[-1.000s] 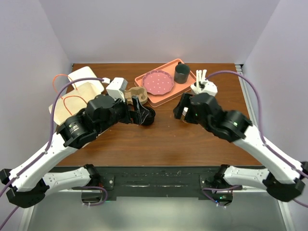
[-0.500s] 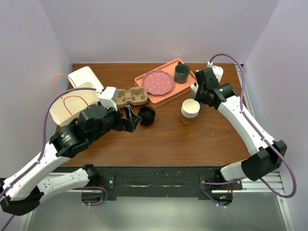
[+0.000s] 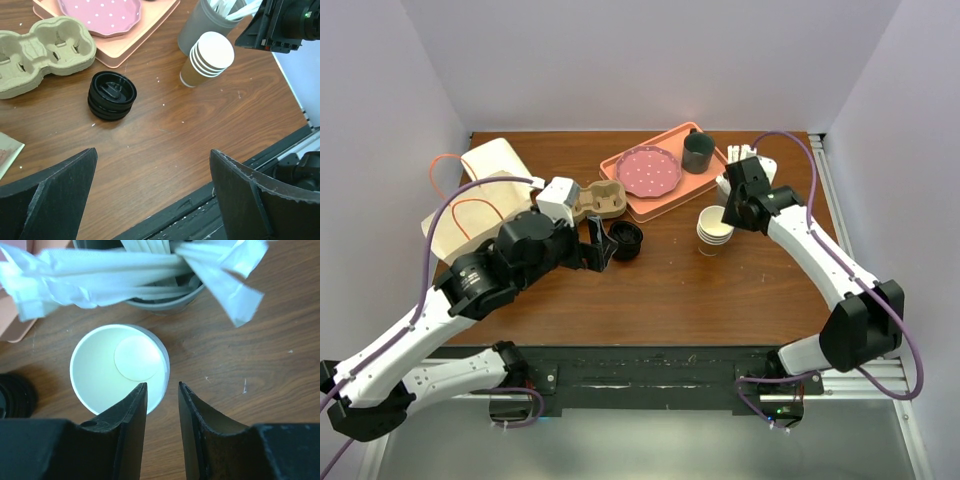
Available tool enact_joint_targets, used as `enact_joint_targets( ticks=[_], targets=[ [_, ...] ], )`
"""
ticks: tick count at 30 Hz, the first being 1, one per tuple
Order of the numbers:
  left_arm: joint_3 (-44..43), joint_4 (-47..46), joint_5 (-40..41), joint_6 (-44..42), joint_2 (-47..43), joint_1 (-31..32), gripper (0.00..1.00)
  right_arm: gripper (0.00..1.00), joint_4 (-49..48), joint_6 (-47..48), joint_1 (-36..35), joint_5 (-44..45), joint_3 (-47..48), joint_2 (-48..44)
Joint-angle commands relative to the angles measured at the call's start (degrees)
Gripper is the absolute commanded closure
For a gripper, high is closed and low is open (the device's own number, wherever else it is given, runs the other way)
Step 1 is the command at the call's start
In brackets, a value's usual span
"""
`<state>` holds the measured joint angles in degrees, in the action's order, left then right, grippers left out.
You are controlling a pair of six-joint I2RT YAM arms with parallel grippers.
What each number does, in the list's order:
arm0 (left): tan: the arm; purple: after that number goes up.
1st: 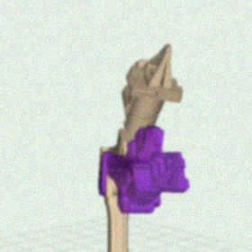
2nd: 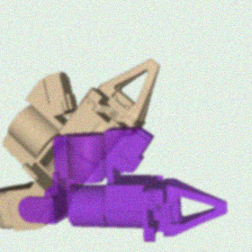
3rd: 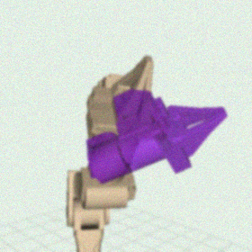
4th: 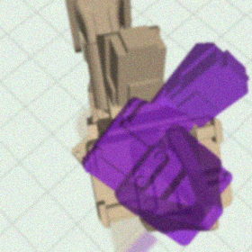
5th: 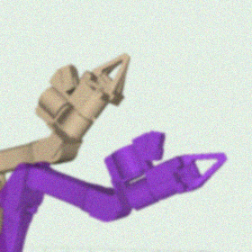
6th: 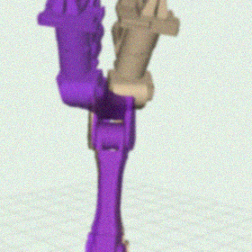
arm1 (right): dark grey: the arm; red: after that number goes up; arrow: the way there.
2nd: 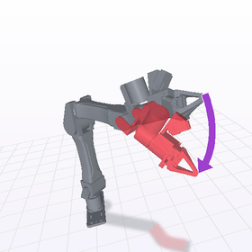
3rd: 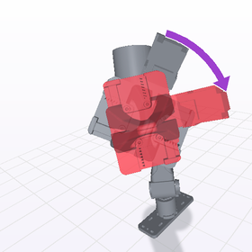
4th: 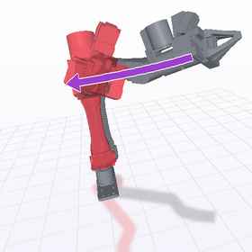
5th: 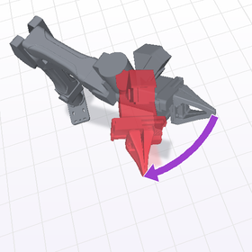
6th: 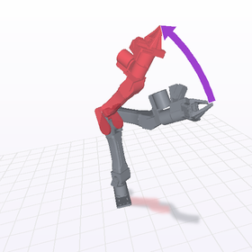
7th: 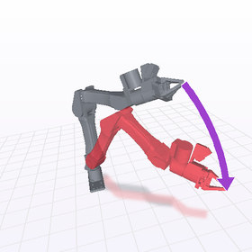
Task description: Pack the takeout coffee
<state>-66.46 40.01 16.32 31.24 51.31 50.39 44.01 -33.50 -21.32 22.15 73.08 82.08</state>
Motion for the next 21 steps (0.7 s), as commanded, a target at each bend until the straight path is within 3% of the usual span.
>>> enact_joint_targets(
  ticks=[1, 17, 21],
  targets=[
    [-3.06, -1.42, 1.09, -2.42, -0.16, 0.06, 0.00, 0.65, -5.77, -1.57, 0.40, -2.37, -2.41, -0.26],
    [-4.20, -1.25, 1.26, -3.03, 0.55, 0.15, 0.00, 0.70, -5.95, -2.98, 0.58, -1.58, -4.79, 0.53],
    [-4.65, -1.34, 1.26, -2.77, 0.55, 0.15, 0.00, 0.77, -6.13, -2.89, 0.67, -1.50, -5.14, 0.27]
  ],
)
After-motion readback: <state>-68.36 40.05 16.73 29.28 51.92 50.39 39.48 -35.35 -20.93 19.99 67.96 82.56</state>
